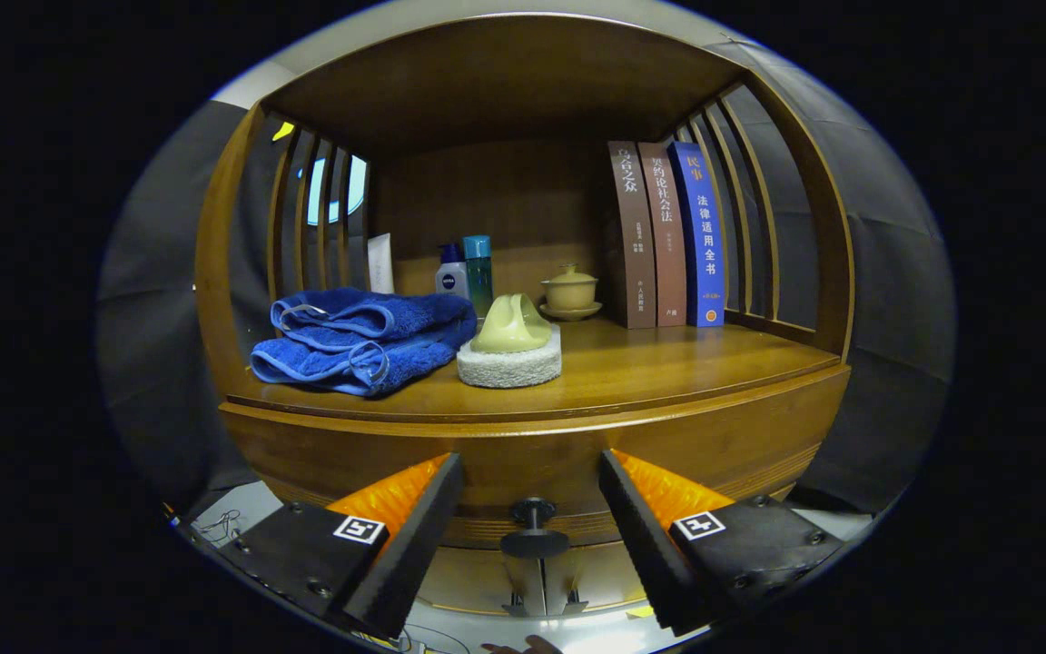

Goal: Pull open the drawer, take out the items inside it, and place them on the countertop above the cabinet.

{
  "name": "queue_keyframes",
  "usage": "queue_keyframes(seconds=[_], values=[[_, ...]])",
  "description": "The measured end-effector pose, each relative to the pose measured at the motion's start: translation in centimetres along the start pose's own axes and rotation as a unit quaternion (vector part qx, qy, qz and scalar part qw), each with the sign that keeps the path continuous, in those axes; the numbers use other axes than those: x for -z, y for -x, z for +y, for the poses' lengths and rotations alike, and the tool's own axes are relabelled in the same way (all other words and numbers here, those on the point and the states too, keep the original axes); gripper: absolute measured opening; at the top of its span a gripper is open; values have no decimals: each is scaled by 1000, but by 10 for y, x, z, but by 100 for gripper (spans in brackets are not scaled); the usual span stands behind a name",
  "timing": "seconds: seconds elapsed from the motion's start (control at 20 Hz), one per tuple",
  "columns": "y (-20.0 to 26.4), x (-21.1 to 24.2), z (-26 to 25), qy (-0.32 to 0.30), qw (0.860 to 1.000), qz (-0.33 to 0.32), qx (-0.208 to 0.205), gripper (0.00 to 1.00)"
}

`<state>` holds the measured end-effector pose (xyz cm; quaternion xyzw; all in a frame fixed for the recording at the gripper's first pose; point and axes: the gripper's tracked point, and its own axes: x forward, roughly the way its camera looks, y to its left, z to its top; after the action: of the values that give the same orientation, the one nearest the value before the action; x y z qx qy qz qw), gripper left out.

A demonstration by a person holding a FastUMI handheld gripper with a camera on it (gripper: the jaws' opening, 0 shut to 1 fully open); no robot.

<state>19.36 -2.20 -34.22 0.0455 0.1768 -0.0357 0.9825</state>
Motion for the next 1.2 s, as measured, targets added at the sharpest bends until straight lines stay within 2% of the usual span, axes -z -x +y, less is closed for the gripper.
queue_keyframes(seconds=[0.3,0.6,0.8,1.2], values=[[27,-17,2,2,1000,-12,-3,100],[87,-57,11,1,999,-36,-19,99],[128,-104,17,6,998,-52,-23,99],[214,-230,42,22,993,-115,-34,99]])
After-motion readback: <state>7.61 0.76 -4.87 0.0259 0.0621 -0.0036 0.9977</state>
